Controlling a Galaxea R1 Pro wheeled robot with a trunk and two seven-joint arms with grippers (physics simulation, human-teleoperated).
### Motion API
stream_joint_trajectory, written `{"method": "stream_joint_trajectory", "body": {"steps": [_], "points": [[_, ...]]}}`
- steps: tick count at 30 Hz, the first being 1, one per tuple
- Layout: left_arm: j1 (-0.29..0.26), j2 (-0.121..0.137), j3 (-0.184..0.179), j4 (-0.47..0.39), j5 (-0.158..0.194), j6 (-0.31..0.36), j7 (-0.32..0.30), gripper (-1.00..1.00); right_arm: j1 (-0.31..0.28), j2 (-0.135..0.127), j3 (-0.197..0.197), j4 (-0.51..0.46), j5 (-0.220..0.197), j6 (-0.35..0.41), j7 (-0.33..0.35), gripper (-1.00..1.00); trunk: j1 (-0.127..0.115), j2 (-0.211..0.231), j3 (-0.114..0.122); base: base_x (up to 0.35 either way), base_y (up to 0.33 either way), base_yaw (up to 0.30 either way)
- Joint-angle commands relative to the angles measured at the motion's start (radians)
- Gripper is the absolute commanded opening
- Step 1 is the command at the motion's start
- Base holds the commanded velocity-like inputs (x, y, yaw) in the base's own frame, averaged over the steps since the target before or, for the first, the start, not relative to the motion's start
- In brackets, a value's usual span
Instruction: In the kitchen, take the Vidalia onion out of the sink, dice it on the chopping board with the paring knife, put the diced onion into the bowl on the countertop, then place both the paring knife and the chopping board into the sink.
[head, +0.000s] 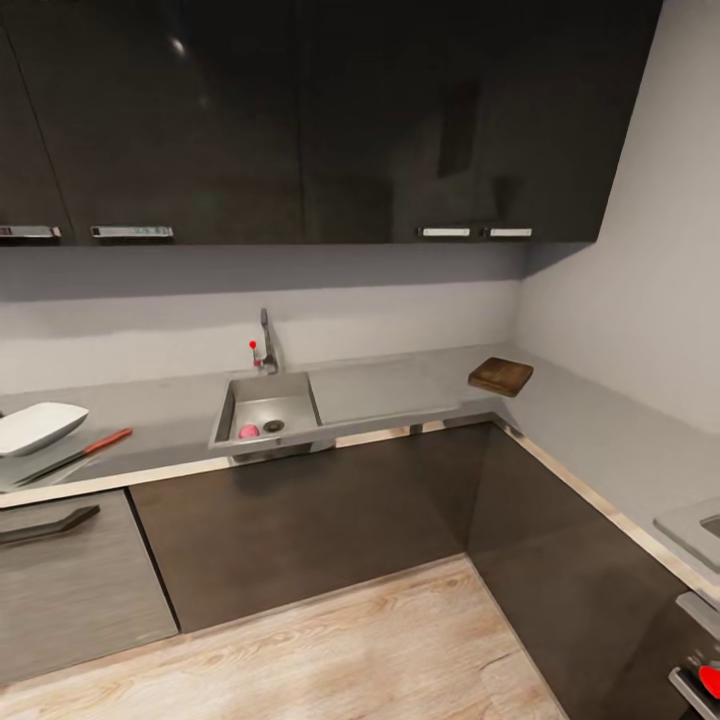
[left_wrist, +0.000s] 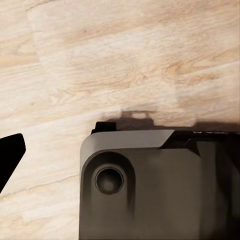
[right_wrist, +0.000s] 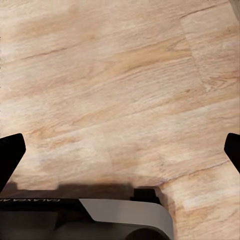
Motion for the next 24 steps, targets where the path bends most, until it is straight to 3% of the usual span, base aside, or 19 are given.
{"method": "stream_joint_trajectory", "body": {"steps": [1,24], "points": [[0.0,0.0,0.001,-0.001,0.002,-0.002,0.0,1.0,-0.001,0.0,0.0,0.0,0.0,-0.003,0.0,1.0,-0.004,0.007,0.002,0.0,0.0,0.0],[0.0,0.0,0.001,-0.001,0.002,-0.002,0.0,1.0,-0.001,-0.001,0.0,0.0,0.0,-0.003,0.0,1.0,-0.092,0.168,0.074,0.0,0.0,0.0]]}}
